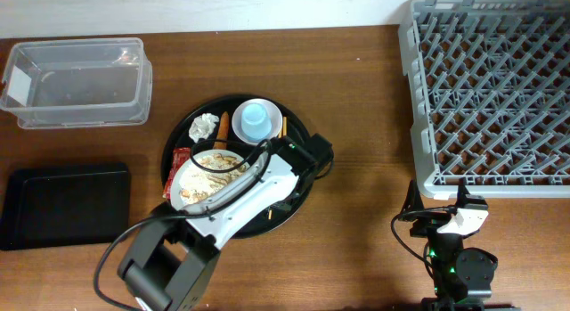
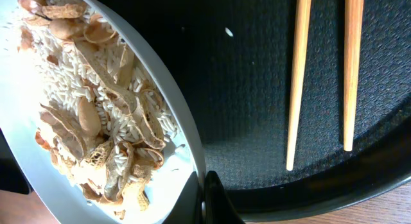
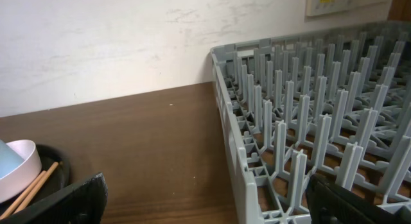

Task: Sort waste into correct bins and load items into the dishwasher rack
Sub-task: 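Carry the plate left over the black tray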

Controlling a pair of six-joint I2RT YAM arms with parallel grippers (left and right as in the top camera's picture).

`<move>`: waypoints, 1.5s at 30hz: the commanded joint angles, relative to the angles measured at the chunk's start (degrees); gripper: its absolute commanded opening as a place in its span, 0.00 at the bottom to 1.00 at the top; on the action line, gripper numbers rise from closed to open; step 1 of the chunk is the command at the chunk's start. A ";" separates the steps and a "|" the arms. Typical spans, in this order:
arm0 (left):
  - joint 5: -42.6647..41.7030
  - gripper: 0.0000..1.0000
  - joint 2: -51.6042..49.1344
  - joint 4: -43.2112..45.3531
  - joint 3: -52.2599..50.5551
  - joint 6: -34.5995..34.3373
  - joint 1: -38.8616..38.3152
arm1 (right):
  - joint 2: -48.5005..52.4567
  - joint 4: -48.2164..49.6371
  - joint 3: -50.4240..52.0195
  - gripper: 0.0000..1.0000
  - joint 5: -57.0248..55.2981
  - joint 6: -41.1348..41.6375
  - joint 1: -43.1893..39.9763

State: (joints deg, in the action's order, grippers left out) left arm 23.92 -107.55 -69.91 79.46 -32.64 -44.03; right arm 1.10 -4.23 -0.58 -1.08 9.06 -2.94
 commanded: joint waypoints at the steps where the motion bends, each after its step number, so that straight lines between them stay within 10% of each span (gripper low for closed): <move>1: 4.07 0.01 4.68 -0.68 1.40 -0.81 0.66 | -0.37 -0.50 0.20 0.98 -0.94 0.44 0.31; 21: 5.29 0.01 12.33 3.26 1.40 5.31 26.49 | -0.37 -0.50 0.20 0.98 -0.92 0.44 0.31; 45: -18.08 0.01 12.31 22.01 1.38 10.47 61.05 | -0.37 -0.50 0.20 0.98 -0.94 0.44 0.31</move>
State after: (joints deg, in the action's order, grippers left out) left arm 12.05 -96.97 -48.93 79.53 -23.31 13.69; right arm 1.10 -4.23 -0.58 -1.08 9.04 -2.94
